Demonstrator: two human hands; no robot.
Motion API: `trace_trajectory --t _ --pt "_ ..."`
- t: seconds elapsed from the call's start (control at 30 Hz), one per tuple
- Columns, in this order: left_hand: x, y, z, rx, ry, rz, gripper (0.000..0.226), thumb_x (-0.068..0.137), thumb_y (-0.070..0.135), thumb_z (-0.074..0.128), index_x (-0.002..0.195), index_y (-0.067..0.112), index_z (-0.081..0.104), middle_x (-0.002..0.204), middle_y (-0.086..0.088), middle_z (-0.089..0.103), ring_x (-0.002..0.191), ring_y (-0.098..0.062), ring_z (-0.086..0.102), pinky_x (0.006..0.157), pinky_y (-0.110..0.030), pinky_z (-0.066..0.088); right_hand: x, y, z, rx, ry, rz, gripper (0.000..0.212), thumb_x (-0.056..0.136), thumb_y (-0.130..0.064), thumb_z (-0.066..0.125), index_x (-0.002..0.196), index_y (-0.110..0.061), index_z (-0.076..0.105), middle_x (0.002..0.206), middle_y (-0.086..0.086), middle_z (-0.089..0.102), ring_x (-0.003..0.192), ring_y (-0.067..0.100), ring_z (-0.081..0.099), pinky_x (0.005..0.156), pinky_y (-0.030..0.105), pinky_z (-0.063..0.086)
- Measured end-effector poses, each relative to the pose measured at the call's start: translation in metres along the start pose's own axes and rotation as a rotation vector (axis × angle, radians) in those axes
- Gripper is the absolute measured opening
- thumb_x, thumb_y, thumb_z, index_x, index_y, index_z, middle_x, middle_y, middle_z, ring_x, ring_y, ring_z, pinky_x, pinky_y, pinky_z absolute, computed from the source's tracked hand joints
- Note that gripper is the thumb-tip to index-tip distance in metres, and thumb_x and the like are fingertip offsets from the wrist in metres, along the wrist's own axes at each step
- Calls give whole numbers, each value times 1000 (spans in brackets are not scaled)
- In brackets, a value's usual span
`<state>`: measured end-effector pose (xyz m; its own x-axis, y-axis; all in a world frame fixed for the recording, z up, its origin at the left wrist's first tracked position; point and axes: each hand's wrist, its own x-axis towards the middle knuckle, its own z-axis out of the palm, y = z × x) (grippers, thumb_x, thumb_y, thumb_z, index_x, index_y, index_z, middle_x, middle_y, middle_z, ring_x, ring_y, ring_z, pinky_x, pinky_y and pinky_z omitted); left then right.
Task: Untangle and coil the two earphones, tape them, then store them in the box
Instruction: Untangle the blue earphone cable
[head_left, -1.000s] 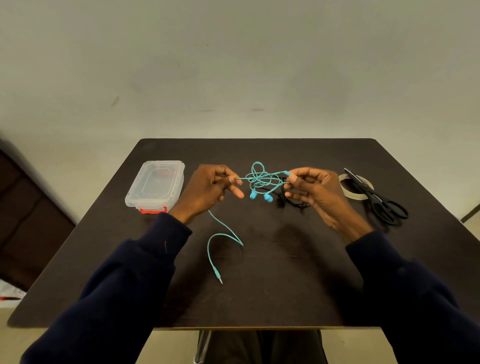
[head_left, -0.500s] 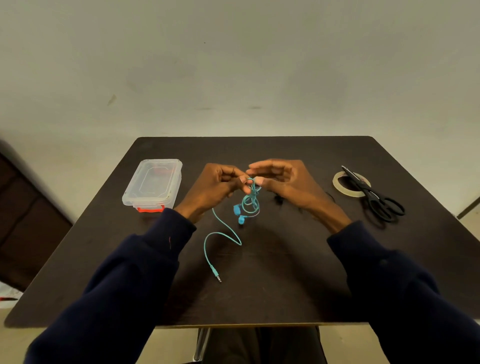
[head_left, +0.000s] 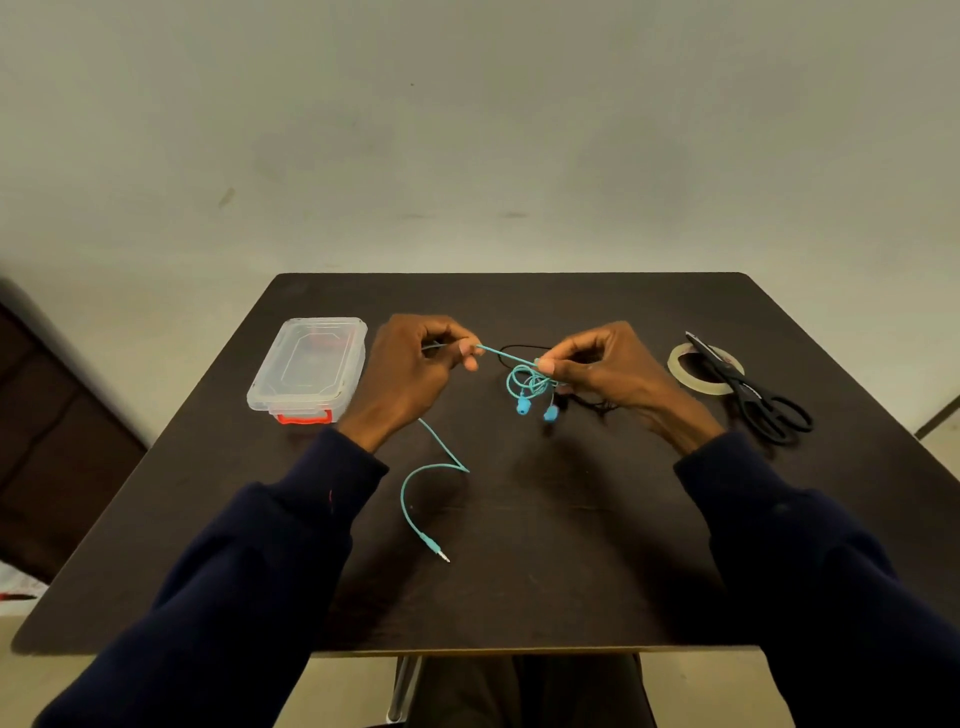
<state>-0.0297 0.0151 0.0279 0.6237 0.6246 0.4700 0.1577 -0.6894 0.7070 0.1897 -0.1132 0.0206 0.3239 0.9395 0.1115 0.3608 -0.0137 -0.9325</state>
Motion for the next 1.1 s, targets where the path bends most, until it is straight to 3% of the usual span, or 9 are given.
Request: trace_trajectory --t 0.1,0.3,0.43,0.5,0.57,0.73,0.87,1.1 --pt "-3 -1 -4 -13 34 -24 12 92 19 72 82 19 79 84 9 75 86 -2 70 77 -11 50 -6 8 -10 141 39 103 15 83 -14 79 94 -3 78 92 13 78 87 29 75 74 35 64" --pt "-13 -10 -9 -33 83 -55 10 91 15 74 82 15 80 86 8 76 88 1 70 79 -9 50 -13 14 -16 198 116 119 12 85 -10 77 94 -2 77 101 14 78 86 25 77 67 30 64" --pt "-14 -9 -10 -46 -149 -128 6 88 13 77 91 15 81 86 7 78 84 -4 72 82 -19 56 -14 8 -7 139 183 -18 13 87 -9 77 98 -1 77 95 12 78 84 25 77 70 33 64" --pt "-13 -7 -8 -63 -293 -178 22 84 11 80 106 16 78 93 4 79 90 -8 74 90 -28 59 -14 5 -1 72 204 -84 14 88 -9 76 99 -1 77 94 11 78 84 24 76 69 30 64" --pt "-9 -3 -2 -87 -333 -186 36 82 15 83 116 17 73 98 3 78 93 -8 74 93 -32 59 -14 2 6 24 214 -132 13 88 -9 76 99 -3 77 94 10 77 81 22 76 67 28 63" --pt "0 11 20 -72 -239 -67 30 88 32 77 115 19 76 102 6 77 94 -1 72 88 -24 57 -16 -3 17 -27 197 -198 14 87 -9 77 100 -3 77 90 7 78 79 18 77 67 27 62" --pt "3 16 32 -95 -170 -41 14 88 26 77 96 15 81 83 6 78 77 -5 73 73 -21 57 -17 -8 18 -58 199 -198 16 85 -11 80 99 -2 78 88 7 78 77 16 77 66 25 62" --pt "-2 15 35 -41 -37 44 7 87 19 79 93 19 82 83 10 75 76 -8 70 69 -28 58 -20 -11 12 270 200 36 13 85 -3 77 97 1 76 89 13 78 84 27 77 63 25 63"
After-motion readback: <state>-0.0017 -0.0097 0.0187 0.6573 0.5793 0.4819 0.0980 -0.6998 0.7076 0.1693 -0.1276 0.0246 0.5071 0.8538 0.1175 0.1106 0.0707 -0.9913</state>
